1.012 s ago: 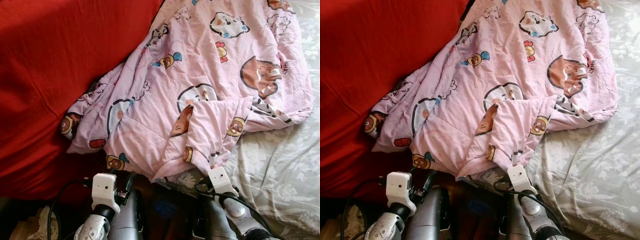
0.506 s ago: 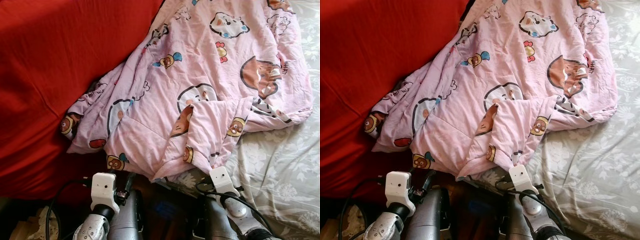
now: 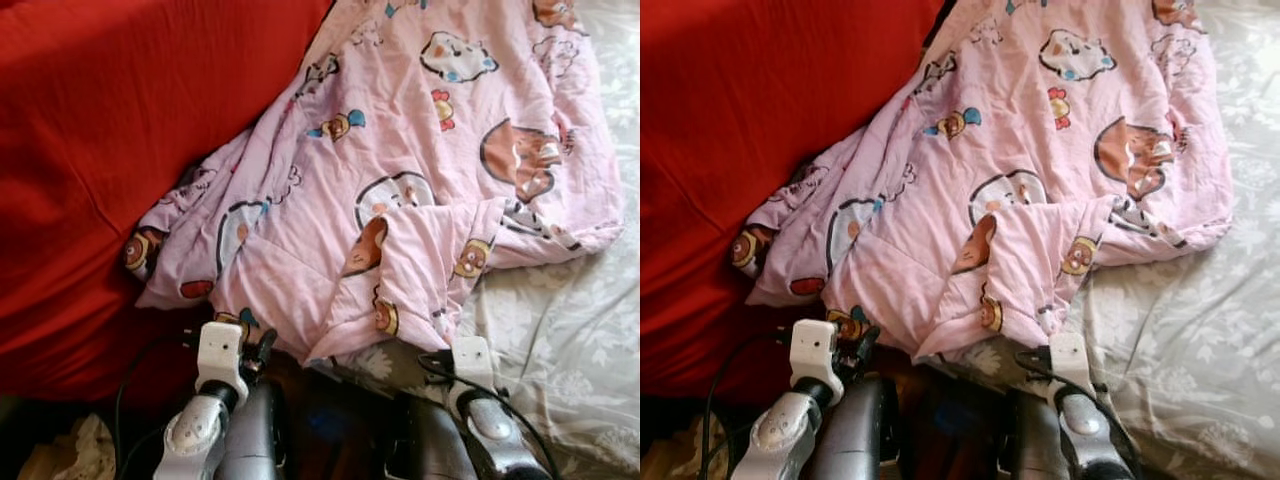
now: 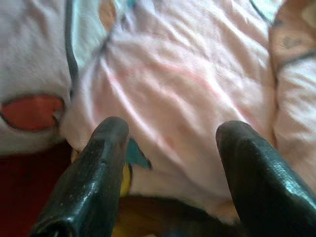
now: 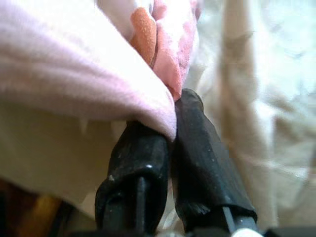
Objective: Clean up the room
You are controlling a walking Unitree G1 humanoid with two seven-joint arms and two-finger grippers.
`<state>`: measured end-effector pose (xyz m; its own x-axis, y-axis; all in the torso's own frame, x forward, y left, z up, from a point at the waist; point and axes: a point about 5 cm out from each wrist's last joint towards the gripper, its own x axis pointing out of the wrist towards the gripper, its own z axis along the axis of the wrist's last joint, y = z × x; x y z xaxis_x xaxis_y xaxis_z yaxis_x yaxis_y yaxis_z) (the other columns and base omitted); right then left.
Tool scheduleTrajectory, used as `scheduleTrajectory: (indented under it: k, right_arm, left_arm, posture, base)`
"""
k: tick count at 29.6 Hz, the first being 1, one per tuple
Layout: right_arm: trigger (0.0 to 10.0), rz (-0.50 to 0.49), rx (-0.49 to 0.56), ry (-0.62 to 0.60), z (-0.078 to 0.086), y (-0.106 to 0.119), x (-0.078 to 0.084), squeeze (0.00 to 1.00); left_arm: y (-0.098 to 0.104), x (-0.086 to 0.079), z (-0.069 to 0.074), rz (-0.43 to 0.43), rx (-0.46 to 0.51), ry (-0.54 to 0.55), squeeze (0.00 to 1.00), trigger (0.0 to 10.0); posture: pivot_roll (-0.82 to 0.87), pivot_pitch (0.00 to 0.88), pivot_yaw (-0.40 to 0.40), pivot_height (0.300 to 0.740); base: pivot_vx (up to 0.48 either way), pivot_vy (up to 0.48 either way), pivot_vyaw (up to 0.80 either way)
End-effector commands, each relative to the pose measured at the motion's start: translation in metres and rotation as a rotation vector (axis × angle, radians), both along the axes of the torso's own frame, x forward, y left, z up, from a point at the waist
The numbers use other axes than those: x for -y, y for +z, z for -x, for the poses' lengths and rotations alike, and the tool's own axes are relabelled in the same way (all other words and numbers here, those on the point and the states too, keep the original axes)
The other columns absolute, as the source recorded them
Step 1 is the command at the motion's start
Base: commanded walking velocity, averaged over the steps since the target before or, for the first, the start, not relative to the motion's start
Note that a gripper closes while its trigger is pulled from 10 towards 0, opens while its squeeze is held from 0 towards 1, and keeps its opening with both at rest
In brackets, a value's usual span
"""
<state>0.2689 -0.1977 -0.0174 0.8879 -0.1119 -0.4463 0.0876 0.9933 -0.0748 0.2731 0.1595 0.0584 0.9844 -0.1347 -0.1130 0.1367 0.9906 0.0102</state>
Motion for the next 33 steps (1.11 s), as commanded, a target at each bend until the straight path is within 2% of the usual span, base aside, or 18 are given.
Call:
scheduleTrajectory:
  k: [1,2,3,4,9,12,17,33]
  right_arm:
    - [0.0,-0.035,0.011,-0.016,0.008,-0.004,0.001,0.00]
    - [0.0,-0.035,0.011,-0.016,0.008,-0.004,0.001,0.00]
    - [5.5,-0.057,0.023,-0.018,0.009,-0.004,0.000,0.00]
    - [10.0,-0.077,0.031,-0.016,0.008,-0.004,-0.003,0.00]
    - [10.0,-0.134,0.067,-0.035,0.007,-0.002,-0.009,0.00]
    - [10.0,-0.146,0.073,-0.035,0.004,0.000,-0.011,0.00]
    - [10.0,-0.126,0.067,-0.013,-0.001,0.003,-0.012,0.00]
    - [10.0,-0.126,0.067,-0.013,-0.001,0.003,-0.012,0.00]
  left_arm:
    - [-0.013,-0.005,0.004,-0.014,-0.044,0.017,0.00,10.0]
    - [-0.013,-0.005,0.004,-0.014,-0.044,0.017,0.00,10.0]
    - [-0.013,-0.005,0.003,-0.019,-0.043,0.017,0.00,10.0]
    - [-0.014,-0.005,0.000,-0.018,-0.041,0.019,0.00,10.0]
    - [-0.014,-0.006,-0.011,-0.013,-0.026,0.024,0.00,10.0]
    - [-0.016,-0.007,-0.015,-0.011,-0.022,0.034,0.00,10.0]
    - [-0.024,-0.010,-0.013,-0.011,-0.049,0.052,0.00,10.0]
    - [-0.024,-0.010,-0.013,-0.011,-0.049,0.052,0.00,10.0]
  posture:
    - [0.11,0.125,-0.013,0.631]
    - [0.11,0.125,-0.013,0.631]
    - [0.10,0.120,-0.014,0.631]
    - [0.09,0.110,-0.016,0.631]
    - [0.09,0.074,-0.028,0.631]
    - [0.10,0.055,-0.029,0.655]
    - [0.10,0.041,-0.035,0.685]
    - [0.10,0.041,-0.035,0.685]
  base:
    - [0.000,0.000,0.00]
    - [0.000,0.000,0.00]
    - [0.000,0.000,0.00]
    - [0.000,0.000,0.00]
    - [0.000,0.000,0.00]
    - [0.000,0.000,0.00]
    - [0.000,0.000,0.00]
    - [0.000,0.000,0.00]
